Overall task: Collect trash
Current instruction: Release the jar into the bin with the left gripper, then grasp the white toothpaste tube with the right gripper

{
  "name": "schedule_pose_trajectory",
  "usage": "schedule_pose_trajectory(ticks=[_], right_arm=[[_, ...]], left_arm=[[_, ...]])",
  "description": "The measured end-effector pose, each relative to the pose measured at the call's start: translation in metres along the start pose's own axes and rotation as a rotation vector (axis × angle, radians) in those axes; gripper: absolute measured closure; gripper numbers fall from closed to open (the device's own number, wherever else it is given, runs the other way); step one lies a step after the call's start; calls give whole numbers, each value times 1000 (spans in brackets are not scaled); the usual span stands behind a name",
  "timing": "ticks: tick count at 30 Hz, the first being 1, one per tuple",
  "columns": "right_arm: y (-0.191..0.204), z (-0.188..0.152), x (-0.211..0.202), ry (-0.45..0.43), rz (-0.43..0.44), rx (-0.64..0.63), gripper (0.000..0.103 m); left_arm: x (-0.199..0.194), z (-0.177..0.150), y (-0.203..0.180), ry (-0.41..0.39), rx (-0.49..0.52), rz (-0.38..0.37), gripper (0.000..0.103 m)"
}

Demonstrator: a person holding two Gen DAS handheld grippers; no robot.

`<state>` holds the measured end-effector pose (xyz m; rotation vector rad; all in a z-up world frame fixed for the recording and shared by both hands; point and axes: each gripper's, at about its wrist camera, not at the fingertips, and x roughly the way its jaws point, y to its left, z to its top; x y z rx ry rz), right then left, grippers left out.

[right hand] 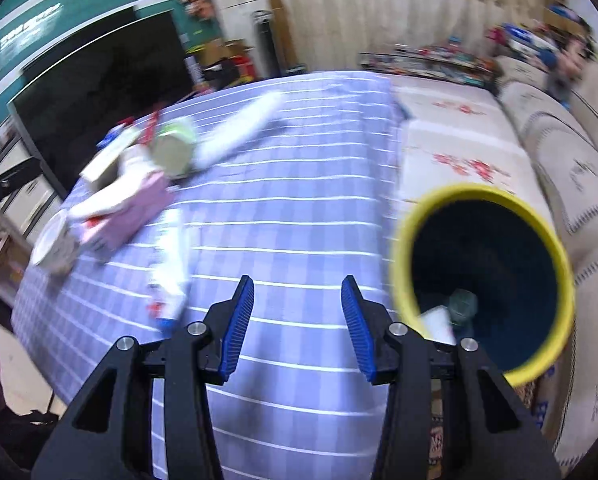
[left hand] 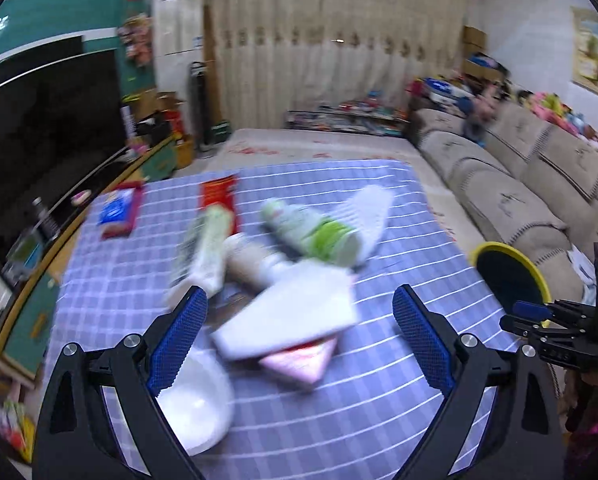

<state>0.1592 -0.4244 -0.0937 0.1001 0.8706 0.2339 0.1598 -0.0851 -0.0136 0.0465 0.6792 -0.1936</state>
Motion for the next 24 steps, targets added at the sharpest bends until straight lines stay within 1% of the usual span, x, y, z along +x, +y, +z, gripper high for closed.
schedule_pose_trajectory(ticks=[4, 6, 8, 10, 13, 15, 17, 18, 24], right_arm=[[47, 11, 16, 21, 57, -80, 59], [67, 12, 25, 37, 69, -112, 59], [79, 12, 35, 61, 67, -135, 59], [88, 13, 49, 90, 41, -154, 59], [90, 11, 63, 120, -9, -158, 59], [90, 10, 66, 127, -18, -158, 60], [88, 10, 66, 121, -30, -163, 67], [88, 10, 66, 121, -31, -164, 77], [90, 5, 60, 107, -22, -162, 77]], left_arm=[[-10, -12, 34, -11, -54, 27, 10], [-16, -25, 42, -19, -73, 36, 10], [-21, -32, 49, -20, -85, 43, 9], [-22, -37, 57, -18, -102, 39, 9], [-23, -46, 63, -14, -116, 41, 9], [-22, -49, 64, -11, -124, 46, 9], [-23, -51, 67, -6, -135, 48, 9], [-22, -52, 68, -3, -141, 48, 9], [-19, -58, 70, 3, -162, 36, 9]])
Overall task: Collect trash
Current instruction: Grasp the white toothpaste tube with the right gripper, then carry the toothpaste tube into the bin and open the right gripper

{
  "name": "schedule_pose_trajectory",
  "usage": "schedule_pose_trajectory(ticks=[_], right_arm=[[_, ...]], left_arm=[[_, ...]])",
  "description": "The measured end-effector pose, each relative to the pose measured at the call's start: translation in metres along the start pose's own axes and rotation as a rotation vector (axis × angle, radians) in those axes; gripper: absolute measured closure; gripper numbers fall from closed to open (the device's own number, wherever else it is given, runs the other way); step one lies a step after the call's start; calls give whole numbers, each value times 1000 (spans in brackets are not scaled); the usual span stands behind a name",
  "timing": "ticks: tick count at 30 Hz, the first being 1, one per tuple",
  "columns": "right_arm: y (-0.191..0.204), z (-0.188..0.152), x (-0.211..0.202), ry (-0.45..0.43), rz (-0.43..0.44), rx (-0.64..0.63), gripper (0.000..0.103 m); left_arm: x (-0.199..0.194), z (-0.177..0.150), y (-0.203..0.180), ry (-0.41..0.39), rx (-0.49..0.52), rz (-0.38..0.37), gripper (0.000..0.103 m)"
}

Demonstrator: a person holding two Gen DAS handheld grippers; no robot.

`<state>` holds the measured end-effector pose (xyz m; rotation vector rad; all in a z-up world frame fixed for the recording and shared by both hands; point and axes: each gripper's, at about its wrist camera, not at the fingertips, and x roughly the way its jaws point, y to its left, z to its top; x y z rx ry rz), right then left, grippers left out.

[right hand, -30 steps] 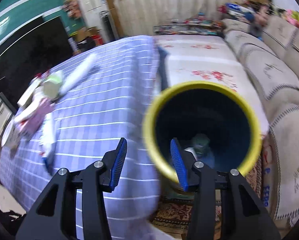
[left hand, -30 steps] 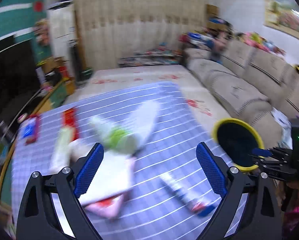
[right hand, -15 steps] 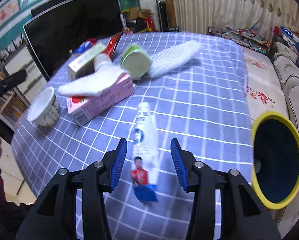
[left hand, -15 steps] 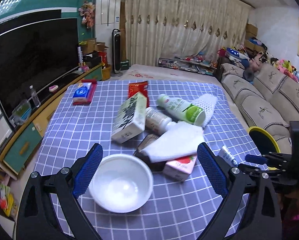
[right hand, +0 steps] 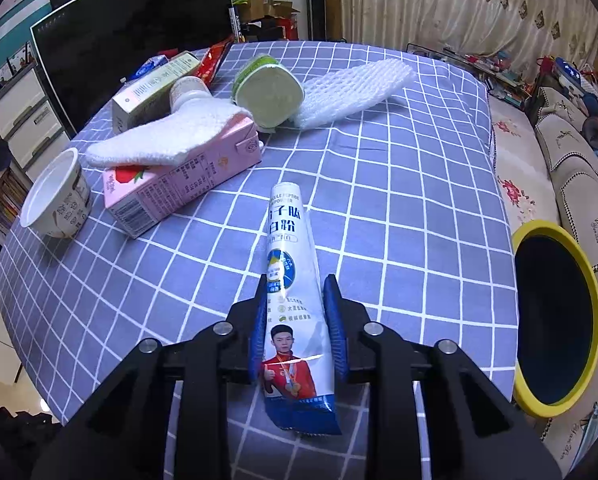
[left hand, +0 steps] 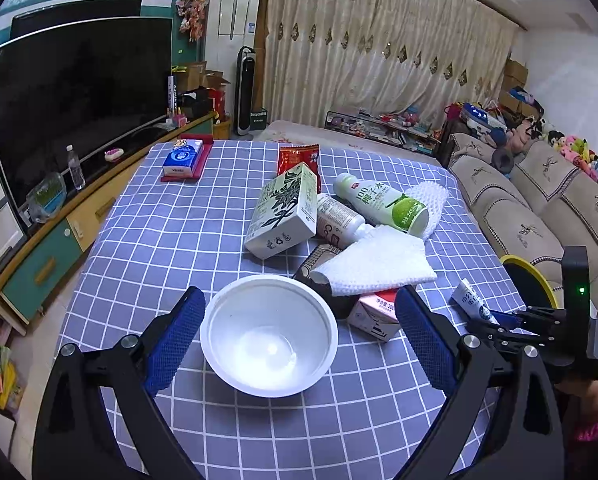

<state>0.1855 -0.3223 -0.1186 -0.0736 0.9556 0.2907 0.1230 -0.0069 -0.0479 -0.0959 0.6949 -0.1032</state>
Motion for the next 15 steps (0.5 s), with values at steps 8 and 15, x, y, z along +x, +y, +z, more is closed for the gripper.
schedule_pose_trajectory(ticks=[8, 15], right_arm=[[-52, -7, -48, -134, -59, 161, 77], [-156, -27, -62, -146, -256, 359, 77]], left_arm=[[-1, -2, -1, 0, -1, 0, 9], [0, -5, -2, 5, -6, 6, 9]])
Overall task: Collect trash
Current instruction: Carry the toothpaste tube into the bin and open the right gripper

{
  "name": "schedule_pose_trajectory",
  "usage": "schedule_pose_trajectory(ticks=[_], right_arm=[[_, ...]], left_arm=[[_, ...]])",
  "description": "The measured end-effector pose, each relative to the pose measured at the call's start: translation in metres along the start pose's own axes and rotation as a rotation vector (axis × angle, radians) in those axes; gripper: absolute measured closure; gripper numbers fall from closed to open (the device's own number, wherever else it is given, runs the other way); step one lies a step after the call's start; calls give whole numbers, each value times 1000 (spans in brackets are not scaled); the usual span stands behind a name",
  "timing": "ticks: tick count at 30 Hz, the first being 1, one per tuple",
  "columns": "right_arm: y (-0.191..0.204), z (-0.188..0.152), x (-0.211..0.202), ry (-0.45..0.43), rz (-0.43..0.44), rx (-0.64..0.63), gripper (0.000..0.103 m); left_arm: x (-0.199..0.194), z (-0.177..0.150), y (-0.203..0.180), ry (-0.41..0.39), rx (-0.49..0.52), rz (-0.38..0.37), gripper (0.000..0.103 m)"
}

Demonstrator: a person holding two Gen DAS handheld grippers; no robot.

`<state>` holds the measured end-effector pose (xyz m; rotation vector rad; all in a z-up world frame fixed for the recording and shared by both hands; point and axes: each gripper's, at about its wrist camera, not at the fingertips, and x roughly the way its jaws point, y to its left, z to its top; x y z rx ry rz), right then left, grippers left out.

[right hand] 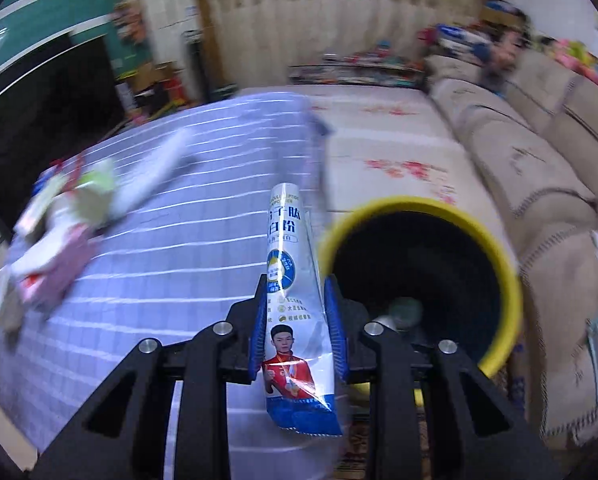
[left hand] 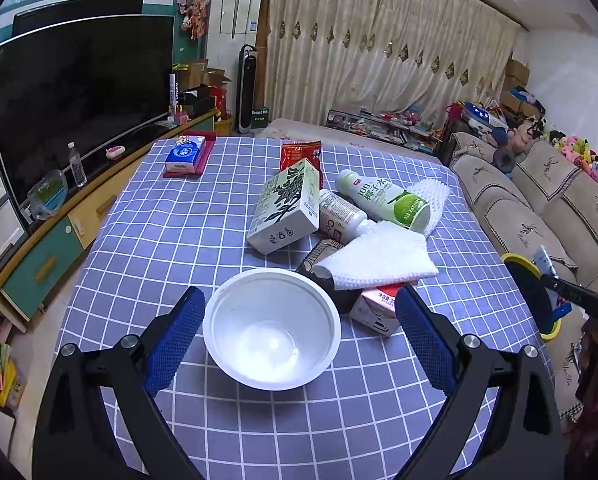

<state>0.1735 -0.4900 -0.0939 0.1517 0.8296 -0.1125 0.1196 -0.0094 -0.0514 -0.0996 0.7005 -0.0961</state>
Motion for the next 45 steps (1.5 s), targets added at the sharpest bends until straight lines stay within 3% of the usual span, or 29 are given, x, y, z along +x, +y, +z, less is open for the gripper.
schedule_pose_trajectory(ticks=[6, 10, 18, 22, 32, 38, 45], right_arm=[[-58, 8, 51, 84, -74, 92, 77], [-71, 6, 88, 141, -101, 111, 77], [-71, 3, 120, 185, -126, 117, 76], [-71, 6, 113, 162, -137, 123, 65], [-33, -10, 40, 32, -44, 91, 59], [-10, -17, 17, -3, 16, 72, 59], [-3, -19, 8, -13, 48, 69, 57]], left_arm=[[7, -2, -6, 18, 9, 9, 9], [10, -1, -8, 24, 14, 16, 9], [20, 2, -12, 41, 21, 25, 9], [26, 1, -12, 52, 23, 26, 9], [38, -8, -10, 83, 30, 38, 9], [48, -14, -16, 105, 77, 44, 9], [70, -19, -25, 164, 109, 55, 32]])
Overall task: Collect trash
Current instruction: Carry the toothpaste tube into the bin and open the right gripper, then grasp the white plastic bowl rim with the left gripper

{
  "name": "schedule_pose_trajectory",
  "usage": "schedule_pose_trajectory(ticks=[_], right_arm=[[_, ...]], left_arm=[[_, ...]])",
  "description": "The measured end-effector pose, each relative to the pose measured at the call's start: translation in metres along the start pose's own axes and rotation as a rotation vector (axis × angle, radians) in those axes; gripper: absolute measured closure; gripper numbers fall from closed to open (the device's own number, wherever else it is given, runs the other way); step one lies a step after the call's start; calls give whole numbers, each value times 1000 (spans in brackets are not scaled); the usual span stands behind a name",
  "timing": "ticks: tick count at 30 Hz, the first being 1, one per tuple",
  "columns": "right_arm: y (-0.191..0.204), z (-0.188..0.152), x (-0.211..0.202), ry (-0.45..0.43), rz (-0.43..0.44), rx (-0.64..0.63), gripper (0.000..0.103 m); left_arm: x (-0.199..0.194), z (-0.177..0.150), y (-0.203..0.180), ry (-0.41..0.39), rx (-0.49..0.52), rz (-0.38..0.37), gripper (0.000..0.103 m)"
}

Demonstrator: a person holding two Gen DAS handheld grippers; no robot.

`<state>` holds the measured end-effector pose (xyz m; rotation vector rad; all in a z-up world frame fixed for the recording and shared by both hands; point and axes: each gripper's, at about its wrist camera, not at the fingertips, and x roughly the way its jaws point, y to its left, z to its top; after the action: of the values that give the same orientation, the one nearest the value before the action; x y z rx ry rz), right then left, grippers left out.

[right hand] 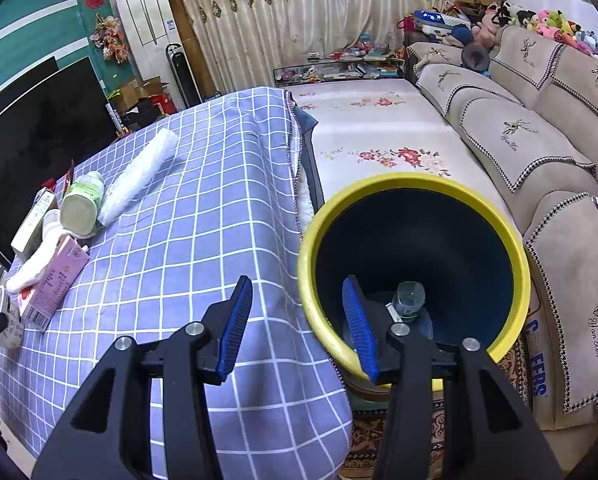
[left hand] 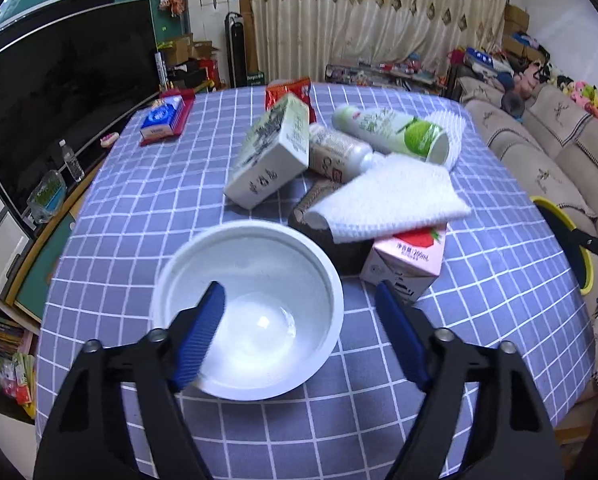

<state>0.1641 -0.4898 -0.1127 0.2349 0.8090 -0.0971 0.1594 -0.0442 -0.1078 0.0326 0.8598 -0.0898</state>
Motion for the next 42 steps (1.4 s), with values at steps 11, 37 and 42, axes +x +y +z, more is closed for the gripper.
schedule_pose_trajectory(ticks=[11, 37, 42], right_arm=[[-8, -8, 12, 27, 22, 24, 57], [-10, -10, -24, -39, 14, 11, 57], [-33, -13, -43, -77, -56, 31, 57]], left_arm=[[25, 1, -7, 44, 34, 57, 54], [-37, 17, -29, -66, 87, -96, 93], [-39, 36, -79, -90, 179, -174, 93]])
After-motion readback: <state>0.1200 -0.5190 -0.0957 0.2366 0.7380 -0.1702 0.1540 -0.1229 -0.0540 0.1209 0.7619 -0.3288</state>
